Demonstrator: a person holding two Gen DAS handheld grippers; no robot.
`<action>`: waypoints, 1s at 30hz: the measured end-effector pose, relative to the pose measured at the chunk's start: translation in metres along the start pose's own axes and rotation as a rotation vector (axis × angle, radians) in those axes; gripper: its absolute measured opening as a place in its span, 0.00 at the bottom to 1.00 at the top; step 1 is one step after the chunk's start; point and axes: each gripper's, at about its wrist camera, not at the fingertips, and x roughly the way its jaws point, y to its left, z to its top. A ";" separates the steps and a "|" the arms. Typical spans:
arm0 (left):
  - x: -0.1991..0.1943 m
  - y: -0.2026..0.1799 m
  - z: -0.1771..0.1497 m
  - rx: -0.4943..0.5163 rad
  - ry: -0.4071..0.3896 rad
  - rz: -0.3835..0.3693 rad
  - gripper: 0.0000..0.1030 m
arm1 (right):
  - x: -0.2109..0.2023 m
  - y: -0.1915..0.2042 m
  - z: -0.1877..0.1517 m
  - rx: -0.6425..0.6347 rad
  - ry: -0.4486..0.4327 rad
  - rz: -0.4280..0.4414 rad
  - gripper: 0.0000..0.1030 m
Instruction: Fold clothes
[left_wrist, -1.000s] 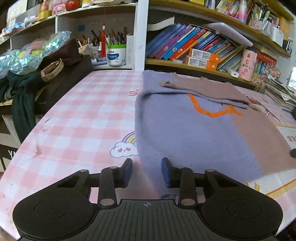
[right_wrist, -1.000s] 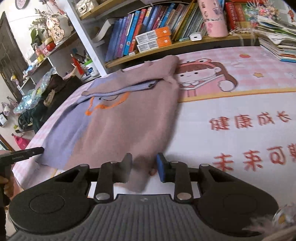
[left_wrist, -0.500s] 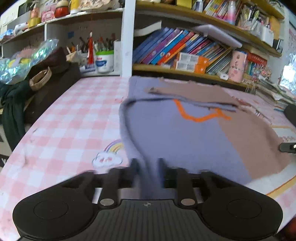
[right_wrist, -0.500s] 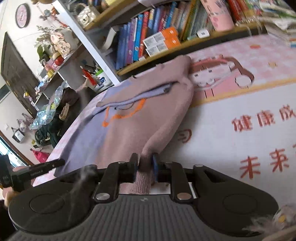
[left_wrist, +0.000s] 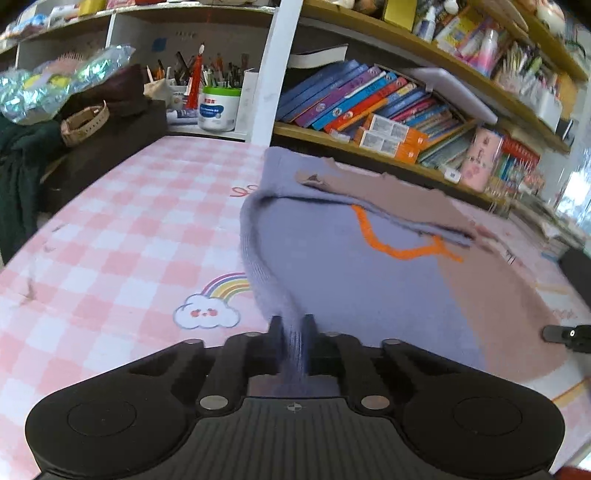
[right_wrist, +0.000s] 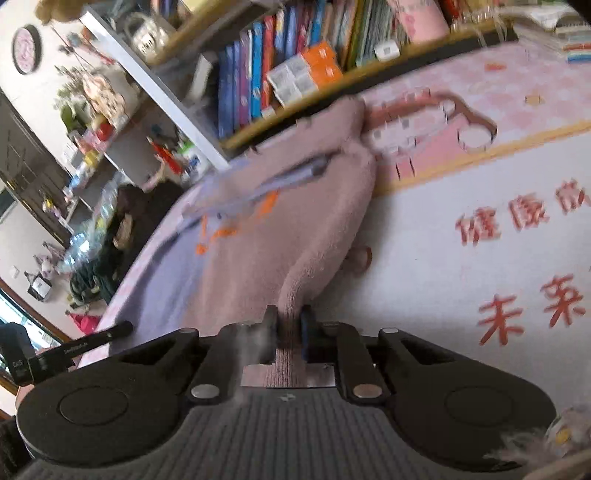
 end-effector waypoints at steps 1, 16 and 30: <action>0.000 -0.003 0.002 0.006 -0.008 -0.006 0.07 | -0.006 0.001 0.004 -0.008 -0.026 0.005 0.10; -0.011 -0.005 -0.008 0.047 0.047 -0.035 0.09 | -0.046 -0.021 0.000 -0.059 0.008 -0.104 0.28; 0.000 0.014 -0.003 -0.063 0.092 -0.080 0.15 | 0.027 0.004 0.010 -0.006 0.119 0.041 0.31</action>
